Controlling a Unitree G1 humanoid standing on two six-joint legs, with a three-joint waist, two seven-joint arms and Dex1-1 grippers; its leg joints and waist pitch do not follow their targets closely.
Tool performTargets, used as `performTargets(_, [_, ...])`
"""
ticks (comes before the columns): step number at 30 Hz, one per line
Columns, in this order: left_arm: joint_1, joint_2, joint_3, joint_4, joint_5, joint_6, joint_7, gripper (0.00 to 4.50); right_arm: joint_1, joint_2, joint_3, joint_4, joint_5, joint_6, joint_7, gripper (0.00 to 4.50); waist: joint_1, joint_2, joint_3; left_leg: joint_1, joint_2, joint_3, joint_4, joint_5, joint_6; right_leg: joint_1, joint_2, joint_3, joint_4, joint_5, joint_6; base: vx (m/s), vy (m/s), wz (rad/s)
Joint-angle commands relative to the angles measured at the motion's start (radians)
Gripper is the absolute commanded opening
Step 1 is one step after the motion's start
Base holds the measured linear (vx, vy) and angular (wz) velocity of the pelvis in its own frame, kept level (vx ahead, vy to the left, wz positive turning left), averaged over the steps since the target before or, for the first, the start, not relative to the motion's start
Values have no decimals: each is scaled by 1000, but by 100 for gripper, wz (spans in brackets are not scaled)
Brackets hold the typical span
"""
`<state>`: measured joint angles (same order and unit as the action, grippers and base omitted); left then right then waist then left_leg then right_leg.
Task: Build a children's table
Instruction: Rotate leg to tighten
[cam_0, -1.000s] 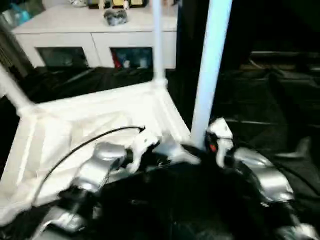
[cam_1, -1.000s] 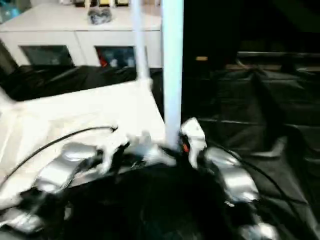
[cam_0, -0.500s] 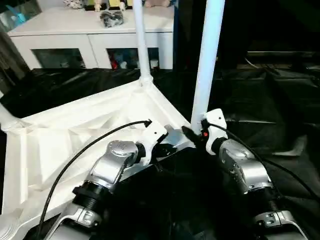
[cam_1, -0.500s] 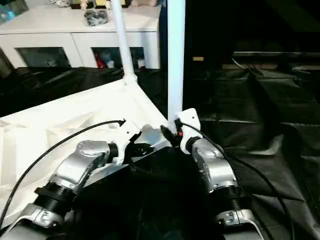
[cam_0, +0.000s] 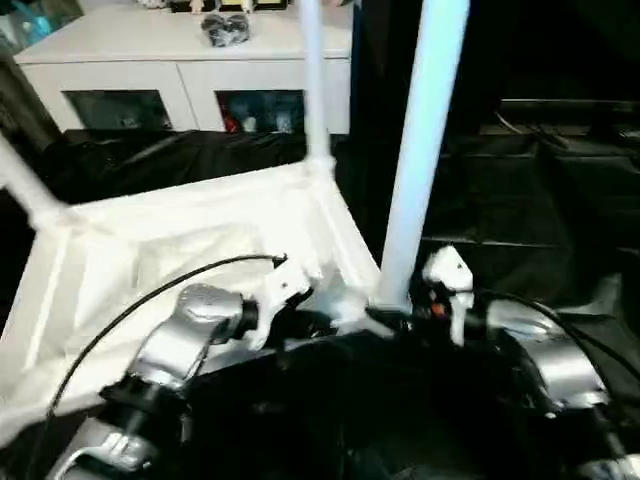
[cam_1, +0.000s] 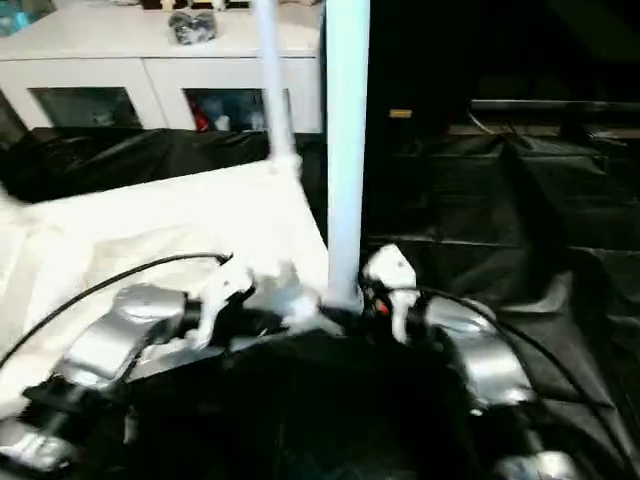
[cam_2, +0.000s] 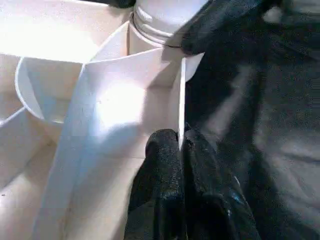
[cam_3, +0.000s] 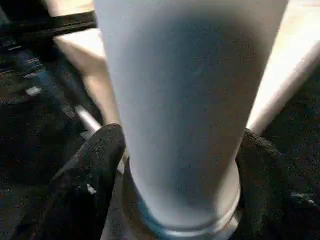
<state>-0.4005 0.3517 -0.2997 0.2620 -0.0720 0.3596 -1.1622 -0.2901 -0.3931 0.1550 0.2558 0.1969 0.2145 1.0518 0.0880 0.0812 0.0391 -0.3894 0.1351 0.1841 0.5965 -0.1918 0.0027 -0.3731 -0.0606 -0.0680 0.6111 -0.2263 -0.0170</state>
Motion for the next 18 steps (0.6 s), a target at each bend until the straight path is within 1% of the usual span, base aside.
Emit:
performTargets(1, [-13,-13,-6,-44,-43,-23,-23,0,14,13,68,-38,24,22,70,298,2,-13,-51,21,117,-49,-75,-176,101,31,-112,63,-72,-104,-227,0,0,0])
performTargets(2, [-8,-1,-6,-46,-43,-27,-32,0,21,4,72,-52,30,31,85,287,4,-12,-52,23,116,-48,-74,-171,101,26,-112,63,-70,-87,-235,0,0,0])
performTargets(3, [-7,2,-5,-47,-43,-28,-34,0,24,1,74,-55,30,32,87,278,8,-13,-53,21,115,-48,-73,-161,101,29,-114,63,-69,-73,-237,0,0,0])
performTargets(4, [-3,9,-3,-49,-44,-29,-38,0,28,-3,77,-61,33,39,93,272,9,-13,-52,20,115,-49,-74,-161,99,30,-115,62,-68,-69,-239,0,0,0])
performTargets(5, [0,14,-2,-51,-46,-29,-42,0,32,-7,78,-69,40,52,102,268,10,-14,-52,20,115,-49,-74,-165,96,31,-116,62,-68,-72,-238,0,0,0])
performTargets(8, [3,19,0,-54,-48,-28,-48,0,37,-11,78,-80,47,65,112,263,11,-14,-53,21,114,-48,-73,-165,95,30,-116,62,-69,-77,-239,0,0,0])
performTargets(10, [7,23,0,-58,-50,-27,-50,0,38,-14,80,-88,49,70,117,262,12,-15,-52,20,113,-48,-72,-163,90,32,-117,62,-70,-92,-236,0,0,0])
performTargets(13, [8,19,2,-56,-48,-28,-42,0,36,-8,79,-86,42,70,108,262,13,-15,-54,20,113,-49,-71,-149,93,32,-116,61,-67,-78,-235,0,0,0])
performTargets(15, [-1,-7,10,-40,-36,-25,15,0,25,23,69,-53,14,60,37,261,12,-14,-55,20,113,-49,-70,-143,94,30,-114,61,-66,-61,-239,0,0,0])
performTargets(16, [-11,-30,17,-24,-25,-19,60,0,8,52,58,-9,-16,57,-45,261,9,-14,-54,20,113,-49,-71,-147,89,28,-115,62,-66,-60,-243,0,0,0])
performTargets(17, [-16,-40,19,-16,-20,-17,78,0,0,64,53,12,-28,60,-80,261,6,-15,-52,20,110,-49,-72,-154,83,27,-114,61,-67,-71,-247,0,0,0])
performTargets(18, [-26,-59,22,-1,-10,-12,111,0,-17,87,44,52,-50,64,-146,261,2,-16,-50,21,108,-50,-73,-174,67,29,-117,61,-72,-107,-247,0,0,0])
